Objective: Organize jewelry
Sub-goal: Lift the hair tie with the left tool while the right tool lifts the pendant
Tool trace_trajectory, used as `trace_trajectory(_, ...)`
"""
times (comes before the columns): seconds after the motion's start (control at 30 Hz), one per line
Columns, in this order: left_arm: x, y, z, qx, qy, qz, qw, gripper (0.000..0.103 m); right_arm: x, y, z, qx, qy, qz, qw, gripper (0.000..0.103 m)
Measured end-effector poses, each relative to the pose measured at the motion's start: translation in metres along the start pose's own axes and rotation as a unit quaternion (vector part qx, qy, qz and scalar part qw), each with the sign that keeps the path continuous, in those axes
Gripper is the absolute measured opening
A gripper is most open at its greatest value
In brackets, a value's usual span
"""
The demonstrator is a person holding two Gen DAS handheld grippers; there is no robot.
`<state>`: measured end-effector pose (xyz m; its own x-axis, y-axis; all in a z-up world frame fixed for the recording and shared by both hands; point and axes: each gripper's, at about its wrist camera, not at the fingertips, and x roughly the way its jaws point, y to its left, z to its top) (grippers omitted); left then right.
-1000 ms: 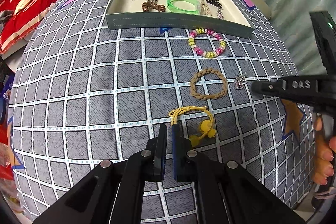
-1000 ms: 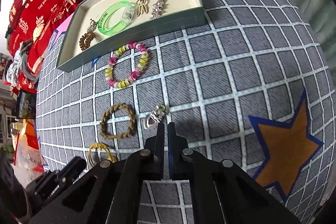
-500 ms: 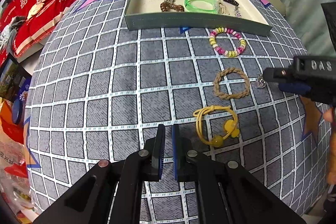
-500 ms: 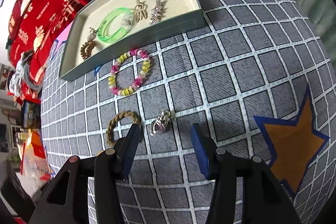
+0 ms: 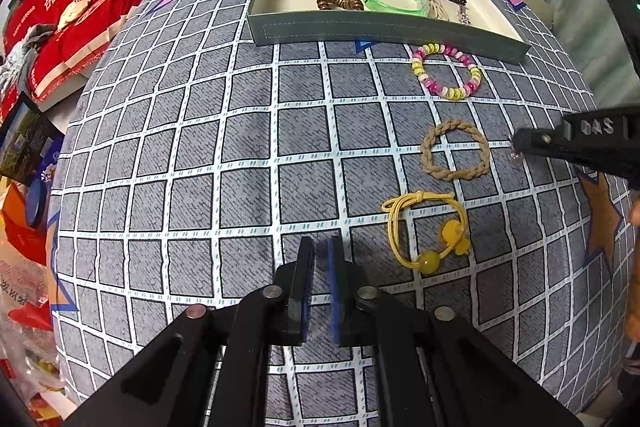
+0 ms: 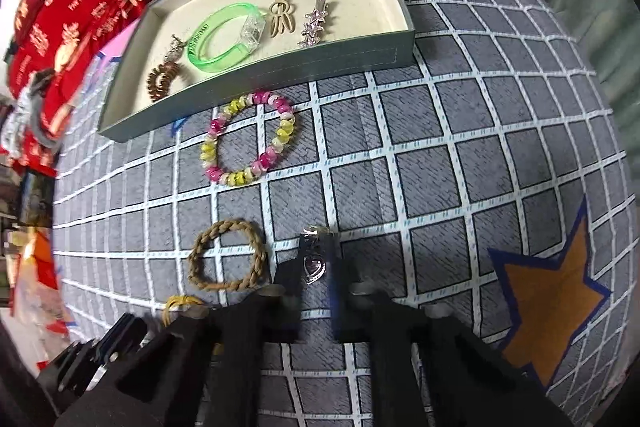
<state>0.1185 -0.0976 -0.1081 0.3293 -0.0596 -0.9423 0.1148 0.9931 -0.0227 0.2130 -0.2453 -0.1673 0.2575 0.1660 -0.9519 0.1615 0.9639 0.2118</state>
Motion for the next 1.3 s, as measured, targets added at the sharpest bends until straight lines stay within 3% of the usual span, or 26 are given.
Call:
trace_trajectory(0.03, 0.0, 0.001, 0.001, -0.002, 0.003, 0.0, 1.0, 0.103, -0.003, -0.004, -0.002, 0.001, -0.001, 0.002, 1.0, 0.003)
trace_trajectory(0.1, -0.002, -0.001, 0.003, -0.006, -0.015, 0.011, 0.9998, 0.103, -0.006, -0.012, -0.004, 0.005, -0.001, 0.008, 1.0, 0.003)
trace_trajectory(0.3, 0.012, -0.012, 0.01, 0.008, -0.016, 0.005, 0.9998, 0.103, -0.014, -0.022, -0.011, 0.01, -0.005, 0.019, 1.0, 0.003)
trace_trajectory(0.63, 0.038, -0.034, 0.022, 0.058, 0.002, -0.035, 0.9977, 0.096, -0.024, -0.029, -0.017, 0.011, -0.006, 0.032, 0.999, 0.003)
trace_trajectory(0.7, 0.039, -0.042, 0.024, 0.063, 0.0, -0.04, 0.9972, 0.089, -0.026, -0.03, -0.02, 0.011, -0.005, 0.033, 0.999, 0.003)
trace_trajectory(0.87, 0.04, -0.061, 0.031, 0.07, 0.003, -0.073, 0.9948, 0.039, -0.031, -0.033, -0.023, 0.015, -0.004, 0.037, 0.999, 0.003)
trace_trajectory(0.9, 0.042, -0.064, 0.032, 0.079, 0.006, -0.07, 0.9944, 0.018, -0.032, -0.034, -0.023, 0.016, -0.004, 0.038, 0.999, 0.003)
trace_trajectory(0.93, 0.041, -0.071, 0.031, 0.086, 0.003, -0.063, 0.9943, 0.014, -0.033, -0.035, -0.024, 0.017, -0.004, 0.039, 0.999, 0.003)
trace_trajectory(1.07, 0.039, -0.058, 0.031, 0.056, 0.008, -0.098, 0.9936, 0.014, -0.036, -0.037, -0.026, 0.021, -0.004, 0.046, 0.999, 0.003)
trace_trajectory(1.3, 0.017, -0.045, 0.026, 0.03, -0.011, -0.117, 0.9926, 0.014, -0.045, -0.038, -0.026, 0.021, -0.008, 0.058, 0.998, 0.003)
